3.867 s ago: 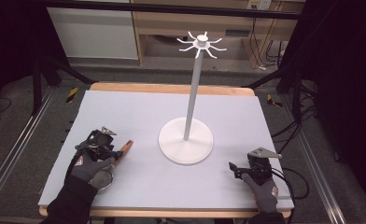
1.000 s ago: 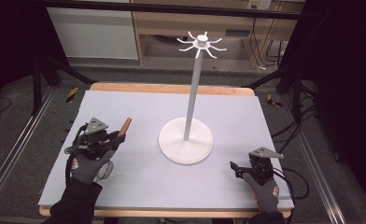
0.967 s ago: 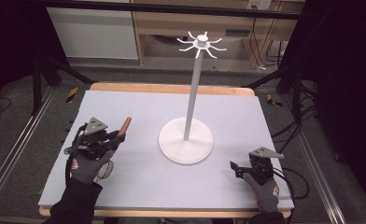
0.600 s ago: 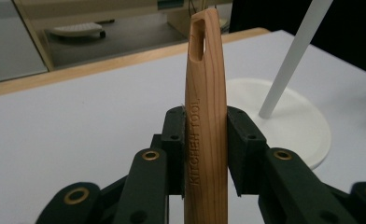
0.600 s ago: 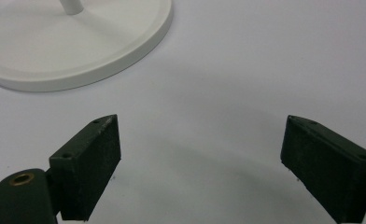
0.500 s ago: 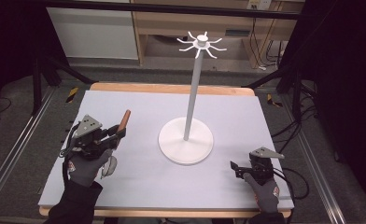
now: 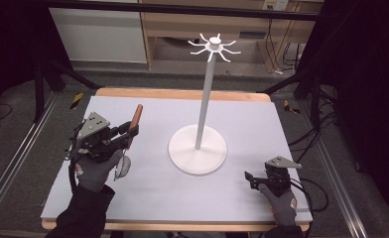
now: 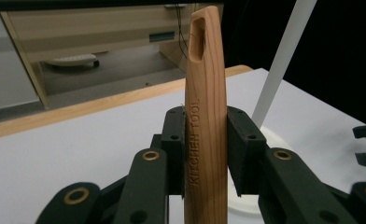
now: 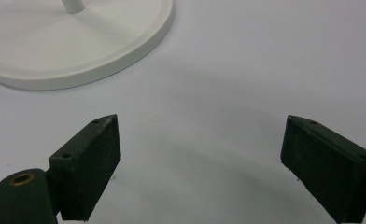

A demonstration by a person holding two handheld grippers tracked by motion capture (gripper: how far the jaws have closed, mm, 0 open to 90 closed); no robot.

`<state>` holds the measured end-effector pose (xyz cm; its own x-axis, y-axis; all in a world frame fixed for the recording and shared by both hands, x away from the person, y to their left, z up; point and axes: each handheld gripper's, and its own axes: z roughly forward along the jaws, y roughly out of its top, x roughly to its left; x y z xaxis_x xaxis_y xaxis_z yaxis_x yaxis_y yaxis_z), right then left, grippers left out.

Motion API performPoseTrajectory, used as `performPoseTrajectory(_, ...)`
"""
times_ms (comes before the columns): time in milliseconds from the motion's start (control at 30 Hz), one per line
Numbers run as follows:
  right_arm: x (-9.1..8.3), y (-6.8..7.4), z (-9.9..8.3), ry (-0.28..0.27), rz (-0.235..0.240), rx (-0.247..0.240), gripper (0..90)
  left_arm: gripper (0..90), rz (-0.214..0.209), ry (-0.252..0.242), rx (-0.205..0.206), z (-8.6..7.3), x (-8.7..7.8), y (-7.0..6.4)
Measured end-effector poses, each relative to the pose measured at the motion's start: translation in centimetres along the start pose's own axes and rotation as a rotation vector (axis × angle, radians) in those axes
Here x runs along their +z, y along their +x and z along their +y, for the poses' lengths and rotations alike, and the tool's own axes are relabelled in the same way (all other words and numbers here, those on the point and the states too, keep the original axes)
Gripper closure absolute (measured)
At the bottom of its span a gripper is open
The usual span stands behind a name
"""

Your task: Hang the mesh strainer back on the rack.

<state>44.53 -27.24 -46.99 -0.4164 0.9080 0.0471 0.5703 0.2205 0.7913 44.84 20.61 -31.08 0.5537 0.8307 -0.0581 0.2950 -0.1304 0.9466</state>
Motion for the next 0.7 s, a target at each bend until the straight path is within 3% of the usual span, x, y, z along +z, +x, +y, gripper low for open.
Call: performPoseTrajectory(700,-0.1,0.0,0.0,-0.003,-0.008,0.004,12.4,70.1,-0.024,-0.095,0.013,4.9,1.3,-1.9)
